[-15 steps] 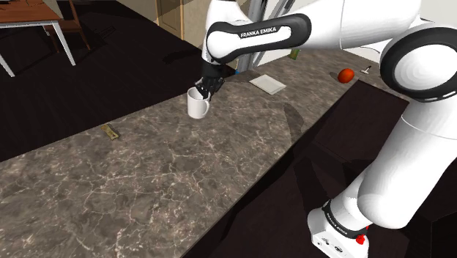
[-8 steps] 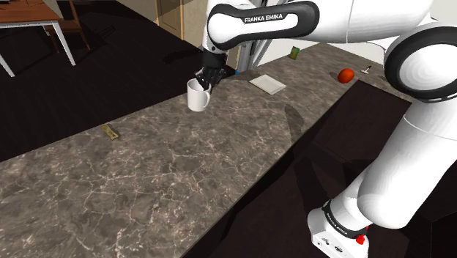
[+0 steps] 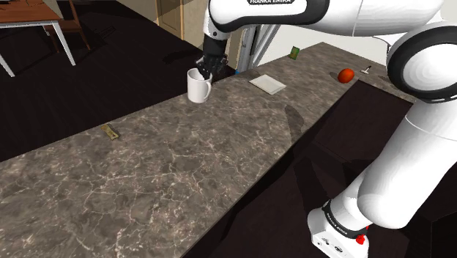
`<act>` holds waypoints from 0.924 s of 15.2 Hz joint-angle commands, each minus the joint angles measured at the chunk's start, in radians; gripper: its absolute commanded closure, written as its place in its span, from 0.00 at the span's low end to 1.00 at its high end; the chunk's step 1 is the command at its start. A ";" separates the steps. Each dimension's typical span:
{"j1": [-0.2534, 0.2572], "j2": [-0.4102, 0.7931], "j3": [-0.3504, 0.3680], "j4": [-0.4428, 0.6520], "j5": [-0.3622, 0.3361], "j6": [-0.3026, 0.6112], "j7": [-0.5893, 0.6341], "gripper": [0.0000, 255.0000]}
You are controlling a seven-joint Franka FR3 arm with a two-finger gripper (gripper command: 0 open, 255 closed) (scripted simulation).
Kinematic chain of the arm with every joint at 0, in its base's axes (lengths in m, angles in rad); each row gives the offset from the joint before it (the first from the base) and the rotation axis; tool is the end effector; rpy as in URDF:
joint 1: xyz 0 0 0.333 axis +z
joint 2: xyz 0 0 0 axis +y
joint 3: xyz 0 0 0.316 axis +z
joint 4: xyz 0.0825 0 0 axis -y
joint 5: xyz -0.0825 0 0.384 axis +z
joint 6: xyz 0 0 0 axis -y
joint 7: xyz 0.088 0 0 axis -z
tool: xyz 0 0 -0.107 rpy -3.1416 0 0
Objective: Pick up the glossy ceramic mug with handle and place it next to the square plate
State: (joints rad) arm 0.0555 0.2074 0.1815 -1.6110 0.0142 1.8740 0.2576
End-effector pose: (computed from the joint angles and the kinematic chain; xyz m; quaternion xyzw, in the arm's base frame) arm 0.6157 0.1405 0.5112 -0.9991 0.0147 -0.0224 0.0318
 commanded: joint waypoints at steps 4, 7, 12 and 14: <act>-0.041 -0.003 -0.025 0.021 0.009 -0.026 -0.067 1.00; -0.081 0.006 -0.050 0.035 0.017 -0.035 -0.133 1.00; -0.147 0.039 -0.089 0.085 0.028 -0.057 -0.240 1.00; -0.173 0.060 -0.105 0.115 0.032 -0.069 -0.281 1.00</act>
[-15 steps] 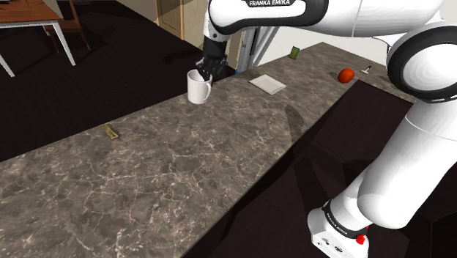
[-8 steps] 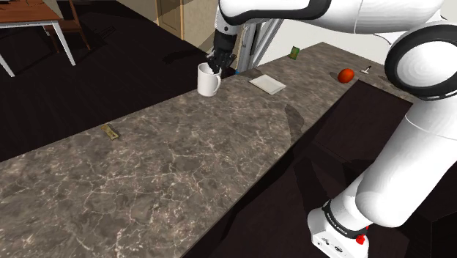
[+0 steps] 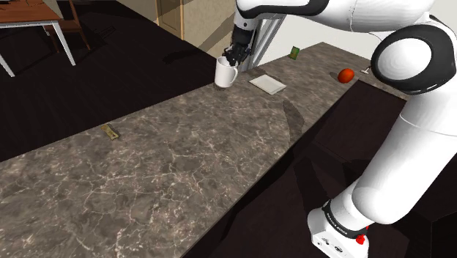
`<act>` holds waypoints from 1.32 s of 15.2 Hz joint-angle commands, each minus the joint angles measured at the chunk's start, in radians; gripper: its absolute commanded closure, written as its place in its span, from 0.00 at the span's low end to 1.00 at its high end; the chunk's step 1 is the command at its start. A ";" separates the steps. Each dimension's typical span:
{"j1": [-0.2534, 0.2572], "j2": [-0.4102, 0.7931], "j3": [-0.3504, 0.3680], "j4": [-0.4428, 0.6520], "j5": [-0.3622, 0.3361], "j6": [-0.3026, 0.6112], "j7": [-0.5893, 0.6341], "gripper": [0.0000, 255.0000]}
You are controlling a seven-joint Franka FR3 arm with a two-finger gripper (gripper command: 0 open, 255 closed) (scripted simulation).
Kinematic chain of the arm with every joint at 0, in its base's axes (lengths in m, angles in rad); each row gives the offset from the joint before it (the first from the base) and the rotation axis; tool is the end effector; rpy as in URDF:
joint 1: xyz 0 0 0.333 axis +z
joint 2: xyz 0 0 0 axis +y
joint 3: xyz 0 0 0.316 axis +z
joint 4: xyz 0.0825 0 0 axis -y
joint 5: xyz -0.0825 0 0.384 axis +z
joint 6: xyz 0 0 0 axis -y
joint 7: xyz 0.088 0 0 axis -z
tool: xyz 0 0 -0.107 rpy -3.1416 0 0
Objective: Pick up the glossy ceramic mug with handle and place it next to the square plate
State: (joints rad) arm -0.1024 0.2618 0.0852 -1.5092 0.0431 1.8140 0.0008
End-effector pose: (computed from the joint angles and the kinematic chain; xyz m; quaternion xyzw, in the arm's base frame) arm 0.6464 -0.0135 0.5189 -0.9991 0.0154 -0.0222 0.0318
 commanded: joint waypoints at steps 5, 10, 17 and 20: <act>-0.081 0.075 -0.043 0.117 0.013 -0.049 -0.125 1.00; -0.148 0.176 -0.071 0.271 0.023 -0.108 -0.217 1.00; -0.189 0.244 -0.084 0.323 0.031 -0.097 -0.271 1.00; -0.188 0.239 -0.084 0.275 0.031 -0.054 -0.274 1.00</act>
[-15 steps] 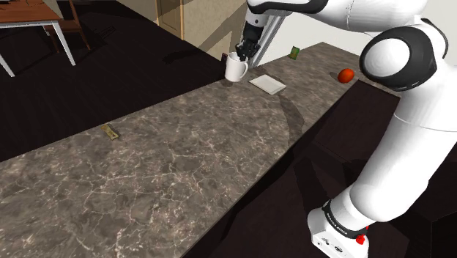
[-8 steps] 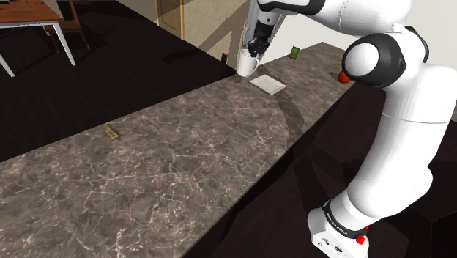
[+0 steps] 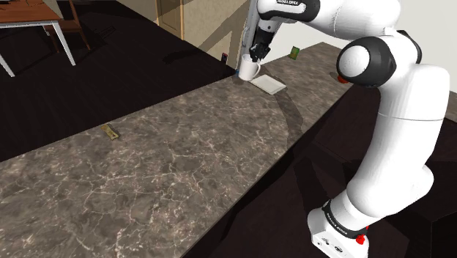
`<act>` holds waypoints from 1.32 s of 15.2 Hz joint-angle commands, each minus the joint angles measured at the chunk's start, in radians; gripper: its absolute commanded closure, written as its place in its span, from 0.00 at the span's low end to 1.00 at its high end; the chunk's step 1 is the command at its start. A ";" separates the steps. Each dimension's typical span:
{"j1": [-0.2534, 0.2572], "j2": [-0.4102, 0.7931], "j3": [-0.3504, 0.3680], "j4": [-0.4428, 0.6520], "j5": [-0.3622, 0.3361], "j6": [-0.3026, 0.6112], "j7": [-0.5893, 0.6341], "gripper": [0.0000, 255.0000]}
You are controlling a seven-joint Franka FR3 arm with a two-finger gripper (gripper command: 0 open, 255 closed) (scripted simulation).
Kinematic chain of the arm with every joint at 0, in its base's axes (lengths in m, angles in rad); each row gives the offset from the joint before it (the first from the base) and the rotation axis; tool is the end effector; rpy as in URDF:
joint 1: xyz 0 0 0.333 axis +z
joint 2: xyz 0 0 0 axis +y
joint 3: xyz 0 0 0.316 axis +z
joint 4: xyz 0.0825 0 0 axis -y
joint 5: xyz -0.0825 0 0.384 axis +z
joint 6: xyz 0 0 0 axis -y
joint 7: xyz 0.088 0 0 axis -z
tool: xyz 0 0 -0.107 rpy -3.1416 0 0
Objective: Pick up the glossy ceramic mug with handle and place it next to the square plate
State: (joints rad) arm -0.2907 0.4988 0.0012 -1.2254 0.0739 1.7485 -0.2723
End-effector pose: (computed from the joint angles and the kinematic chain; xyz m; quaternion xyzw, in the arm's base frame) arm 0.6788 -0.1955 0.4893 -0.9991 0.0148 -0.0218 0.0319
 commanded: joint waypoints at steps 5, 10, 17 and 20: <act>0.001 0.000 0.000 -0.078 0.001 0.079 -0.005 1.00; 0.001 0.006 0.000 -0.137 0.003 0.143 -0.010 1.00; 0.002 0.024 0.001 -0.203 0.005 0.227 -0.016 1.00; 0.002 0.034 0.001 -0.227 0.006 0.262 -0.018 1.00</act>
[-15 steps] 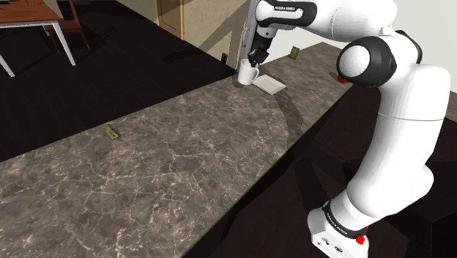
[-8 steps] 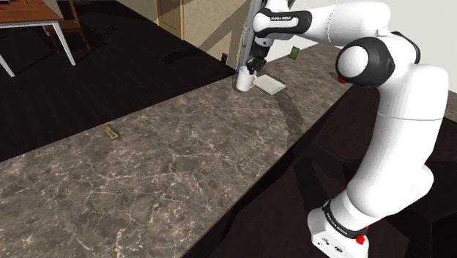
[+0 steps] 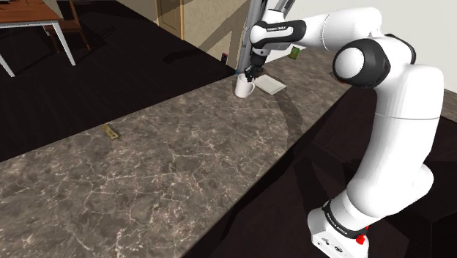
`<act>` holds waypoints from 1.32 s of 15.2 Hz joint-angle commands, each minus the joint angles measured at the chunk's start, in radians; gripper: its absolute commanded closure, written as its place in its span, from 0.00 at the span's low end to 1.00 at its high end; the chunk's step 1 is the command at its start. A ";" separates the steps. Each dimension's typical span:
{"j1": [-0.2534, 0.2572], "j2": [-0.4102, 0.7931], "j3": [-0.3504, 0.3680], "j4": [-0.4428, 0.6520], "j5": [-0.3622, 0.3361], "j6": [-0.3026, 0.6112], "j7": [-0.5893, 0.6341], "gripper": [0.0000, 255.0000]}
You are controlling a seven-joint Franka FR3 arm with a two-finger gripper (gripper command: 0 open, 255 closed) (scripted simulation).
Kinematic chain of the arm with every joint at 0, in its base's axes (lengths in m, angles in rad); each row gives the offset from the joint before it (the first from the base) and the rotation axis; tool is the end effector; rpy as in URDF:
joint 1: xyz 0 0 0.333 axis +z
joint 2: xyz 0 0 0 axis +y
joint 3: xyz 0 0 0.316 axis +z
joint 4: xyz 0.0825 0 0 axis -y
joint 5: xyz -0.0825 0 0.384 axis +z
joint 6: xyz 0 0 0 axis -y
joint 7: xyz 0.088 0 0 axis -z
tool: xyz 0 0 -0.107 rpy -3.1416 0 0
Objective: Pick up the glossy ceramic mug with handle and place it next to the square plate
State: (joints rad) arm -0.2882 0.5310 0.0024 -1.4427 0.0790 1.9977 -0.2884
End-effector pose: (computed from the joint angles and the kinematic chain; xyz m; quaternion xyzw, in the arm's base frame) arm 0.6800 -0.1951 0.3844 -0.9991 0.0148 -0.0219 0.0318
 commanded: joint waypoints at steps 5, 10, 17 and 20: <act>-0.001 0.019 0.000 -0.037 0.002 0.056 -0.005 1.00; -0.001 0.019 0.000 -0.036 0.002 0.056 -0.005 1.00; -0.001 0.019 0.000 -0.036 0.002 0.056 -0.005 0.00; -0.003 -0.004 -0.001 -0.005 0.001 0.001 -0.004 0.00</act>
State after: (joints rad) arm -0.2901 0.5389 0.0022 -1.4545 0.0801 2.0186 -0.2925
